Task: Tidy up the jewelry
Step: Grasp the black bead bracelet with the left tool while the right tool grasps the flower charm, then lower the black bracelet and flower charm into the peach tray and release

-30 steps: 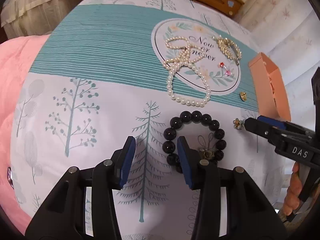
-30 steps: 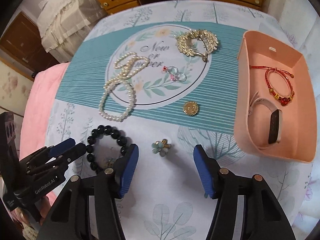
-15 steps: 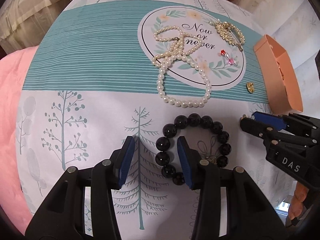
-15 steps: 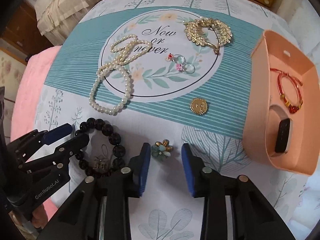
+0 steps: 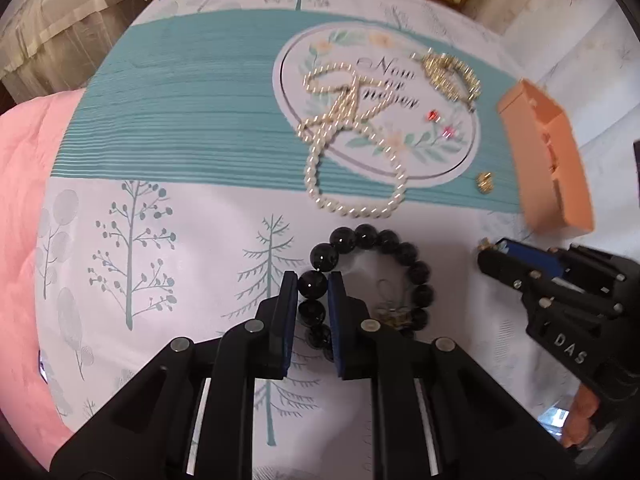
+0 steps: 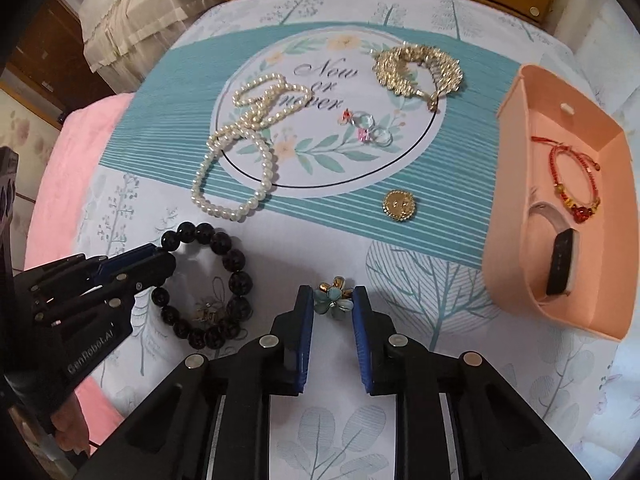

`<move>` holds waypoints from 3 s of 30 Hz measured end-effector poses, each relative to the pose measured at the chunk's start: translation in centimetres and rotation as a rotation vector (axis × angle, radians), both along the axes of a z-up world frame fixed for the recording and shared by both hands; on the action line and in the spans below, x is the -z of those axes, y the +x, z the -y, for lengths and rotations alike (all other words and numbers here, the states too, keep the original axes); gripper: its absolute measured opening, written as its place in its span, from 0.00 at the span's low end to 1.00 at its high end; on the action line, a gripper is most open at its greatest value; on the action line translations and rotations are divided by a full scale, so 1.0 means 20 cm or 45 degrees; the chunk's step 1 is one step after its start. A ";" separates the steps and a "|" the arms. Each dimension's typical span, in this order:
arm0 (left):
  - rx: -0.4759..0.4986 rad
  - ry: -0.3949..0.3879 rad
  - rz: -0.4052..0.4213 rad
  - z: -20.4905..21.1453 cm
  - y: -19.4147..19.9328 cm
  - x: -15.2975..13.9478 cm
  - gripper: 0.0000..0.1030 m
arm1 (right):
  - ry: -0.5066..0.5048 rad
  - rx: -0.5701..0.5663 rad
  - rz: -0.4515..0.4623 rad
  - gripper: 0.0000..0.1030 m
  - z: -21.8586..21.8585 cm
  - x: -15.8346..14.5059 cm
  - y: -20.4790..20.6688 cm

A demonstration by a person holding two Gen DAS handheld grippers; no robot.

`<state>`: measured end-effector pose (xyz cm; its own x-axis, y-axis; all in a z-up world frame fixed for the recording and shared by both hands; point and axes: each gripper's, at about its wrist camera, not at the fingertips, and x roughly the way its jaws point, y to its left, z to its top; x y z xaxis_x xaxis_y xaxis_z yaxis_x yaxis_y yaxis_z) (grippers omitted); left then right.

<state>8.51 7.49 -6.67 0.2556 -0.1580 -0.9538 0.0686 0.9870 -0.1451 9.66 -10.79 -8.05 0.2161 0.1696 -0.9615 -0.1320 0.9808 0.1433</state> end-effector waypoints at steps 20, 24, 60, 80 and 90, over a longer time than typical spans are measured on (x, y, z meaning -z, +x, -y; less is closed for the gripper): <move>0.159 -0.161 0.344 0.42 -0.10 -0.76 0.12 | 0.134 0.172 0.321 0.19 0.50 -0.56 -0.27; 0.229 -0.180 0.408 0.62 -0.08 -0.86 0.12 | 0.125 0.261 0.341 0.19 0.70 -0.59 -0.26; 0.465 -0.223 0.272 1.40 0.40 -0.30 0.13 | 0.096 0.417 0.217 0.39 1.04 -0.19 -0.18; 0.282 -0.119 0.330 0.95 0.22 -0.36 0.13 | 0.038 0.334 0.245 0.39 0.82 -0.21 -0.26; 0.202 -0.072 0.360 0.73 0.04 -0.36 0.13 | -0.031 0.397 0.344 0.39 0.77 -0.27 -0.34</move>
